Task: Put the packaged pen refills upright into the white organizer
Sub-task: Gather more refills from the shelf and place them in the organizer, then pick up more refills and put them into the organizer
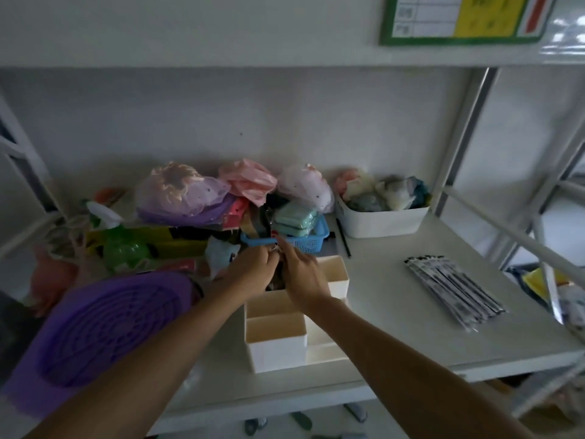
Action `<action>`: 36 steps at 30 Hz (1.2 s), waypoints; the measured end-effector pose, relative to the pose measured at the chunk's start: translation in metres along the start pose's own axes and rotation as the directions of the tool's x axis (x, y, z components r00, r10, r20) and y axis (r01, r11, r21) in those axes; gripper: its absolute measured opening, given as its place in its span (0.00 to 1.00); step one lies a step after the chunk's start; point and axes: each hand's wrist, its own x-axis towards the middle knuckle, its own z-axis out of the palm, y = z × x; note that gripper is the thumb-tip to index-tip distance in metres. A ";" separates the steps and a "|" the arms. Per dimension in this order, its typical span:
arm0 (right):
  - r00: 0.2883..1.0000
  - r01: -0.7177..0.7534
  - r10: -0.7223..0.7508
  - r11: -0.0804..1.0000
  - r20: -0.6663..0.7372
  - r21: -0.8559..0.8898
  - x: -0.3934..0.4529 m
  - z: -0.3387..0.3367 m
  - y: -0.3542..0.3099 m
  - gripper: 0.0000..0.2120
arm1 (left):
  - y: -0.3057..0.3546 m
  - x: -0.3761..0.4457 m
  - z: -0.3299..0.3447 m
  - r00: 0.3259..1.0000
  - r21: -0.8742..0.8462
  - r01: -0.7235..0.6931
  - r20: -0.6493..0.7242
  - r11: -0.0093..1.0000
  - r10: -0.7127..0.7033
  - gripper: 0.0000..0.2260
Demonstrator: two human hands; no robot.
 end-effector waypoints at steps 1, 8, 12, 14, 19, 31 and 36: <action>0.999 0.017 -0.014 0.998 0.046 -0.057 0.000 0.003 0.005 0.25 | 0.001 -0.002 -0.002 1.000 0.048 0.014 -0.008 0.999 -0.013 0.17; 0.994 -0.084 0.099 0.968 -0.053 0.235 -0.002 -0.026 0.034 0.23 | 0.038 -0.014 0.000 0.790 0.240 -0.301 -0.480 0.923 0.382 0.23; 0.850 -0.526 0.510 0.835 0.133 0.162 -0.009 -0.042 0.057 0.18 | 0.110 -0.017 0.048 0.820 0.167 -0.501 -0.220 0.849 0.528 0.18; 0.699 -0.711 0.709 0.703 0.099 -0.011 -0.029 -0.062 0.098 0.15 | 0.145 -0.012 0.083 0.837 0.129 -0.518 -0.125 0.845 0.532 0.17; 0.888 -0.427 0.422 0.904 0.182 -0.011 -0.045 -0.123 0.223 0.16 | 0.235 0.009 0.163 0.965 -0.110 -0.251 -0.102 0.962 0.241 0.17; 0.814 -0.430 0.372 0.902 0.447 0.032 -0.082 -0.157 0.333 0.12 | 0.304 0.017 0.254 0.817 -0.469 0.564 0.197 0.680 -0.542 0.14; 0.840 -0.458 0.353 0.869 0.413 0.189 -0.086 -0.162 0.328 0.10 | 0.298 0.016 0.244 0.785 -0.637 0.565 0.219 0.524 -0.580 0.13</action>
